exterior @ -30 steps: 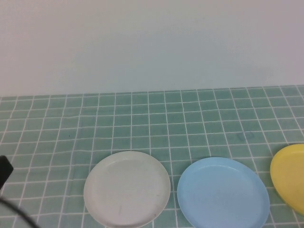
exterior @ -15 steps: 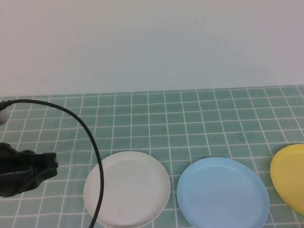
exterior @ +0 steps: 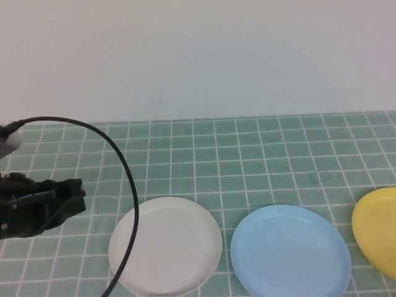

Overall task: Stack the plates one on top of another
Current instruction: Pick up the white plate

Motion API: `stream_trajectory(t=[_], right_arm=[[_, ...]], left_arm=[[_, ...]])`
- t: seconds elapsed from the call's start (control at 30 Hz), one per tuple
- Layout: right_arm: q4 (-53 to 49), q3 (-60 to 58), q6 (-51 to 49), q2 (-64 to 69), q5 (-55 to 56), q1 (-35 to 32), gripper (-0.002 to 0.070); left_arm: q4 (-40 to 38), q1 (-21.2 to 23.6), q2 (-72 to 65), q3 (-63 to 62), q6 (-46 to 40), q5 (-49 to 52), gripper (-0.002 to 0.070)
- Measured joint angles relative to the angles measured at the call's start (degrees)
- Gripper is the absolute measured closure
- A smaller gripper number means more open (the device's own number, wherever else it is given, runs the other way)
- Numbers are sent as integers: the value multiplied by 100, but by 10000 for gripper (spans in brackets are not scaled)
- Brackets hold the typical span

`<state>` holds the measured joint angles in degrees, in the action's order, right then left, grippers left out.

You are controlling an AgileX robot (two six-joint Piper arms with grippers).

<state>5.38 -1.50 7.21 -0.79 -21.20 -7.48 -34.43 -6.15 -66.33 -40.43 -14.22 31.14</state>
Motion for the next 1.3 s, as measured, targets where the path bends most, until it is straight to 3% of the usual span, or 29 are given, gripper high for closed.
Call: stream_trajectory(t=[0.2,0.3,0.87,1.3], right_arm=[[0,0,0,0,0,0,678],[0,0,0,0,0,0,678],[0,0,0,0,0,0,678],[0,0,-10,0,0,0,678]], left_arm=[[-282,0,0,0,-177,232,505],[-433,0,0,0,-177,477,480],[-407,0,-99,0,-61,1312,472],[-216,0,-1416,0,-65,1248,472]])
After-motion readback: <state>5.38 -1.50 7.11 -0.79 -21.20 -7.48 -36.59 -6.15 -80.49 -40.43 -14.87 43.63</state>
